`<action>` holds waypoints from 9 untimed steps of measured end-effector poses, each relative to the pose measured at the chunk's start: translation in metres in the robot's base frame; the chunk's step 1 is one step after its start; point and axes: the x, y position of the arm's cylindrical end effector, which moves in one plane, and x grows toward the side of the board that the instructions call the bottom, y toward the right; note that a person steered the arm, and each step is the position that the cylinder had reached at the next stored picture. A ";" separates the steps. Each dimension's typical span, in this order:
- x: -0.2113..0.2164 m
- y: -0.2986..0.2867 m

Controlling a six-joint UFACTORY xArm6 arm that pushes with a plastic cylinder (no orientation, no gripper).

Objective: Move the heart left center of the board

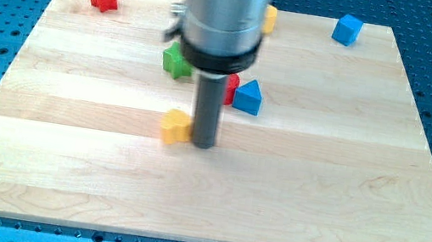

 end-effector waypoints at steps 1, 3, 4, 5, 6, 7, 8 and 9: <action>-0.014 -0.042; -0.003 -0.073; -0.044 -0.113; -0.066 -0.148; -0.081 -0.164; -0.095 -0.148; -0.108 -0.185; -0.097 -0.183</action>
